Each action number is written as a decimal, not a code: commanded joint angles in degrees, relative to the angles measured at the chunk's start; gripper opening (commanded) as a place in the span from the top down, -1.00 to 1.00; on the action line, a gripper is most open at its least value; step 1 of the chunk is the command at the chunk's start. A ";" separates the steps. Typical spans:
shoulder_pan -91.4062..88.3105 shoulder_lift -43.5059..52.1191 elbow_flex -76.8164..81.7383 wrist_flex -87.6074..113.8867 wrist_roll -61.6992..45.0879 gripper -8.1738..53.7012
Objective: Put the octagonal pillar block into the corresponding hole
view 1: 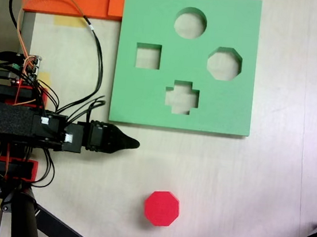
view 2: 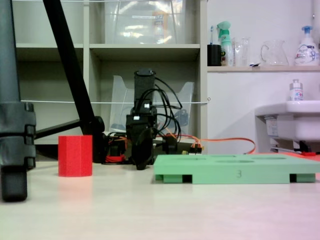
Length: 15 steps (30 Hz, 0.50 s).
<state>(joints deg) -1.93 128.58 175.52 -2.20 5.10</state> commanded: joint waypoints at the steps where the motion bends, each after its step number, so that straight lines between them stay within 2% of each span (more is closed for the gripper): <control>1: -1.32 4.48 4.13 1.14 1.14 -0.37; 15: -0.62 4.48 4.13 1.41 2.64 -0.37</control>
<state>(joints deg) -2.20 128.58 175.52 -2.20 5.27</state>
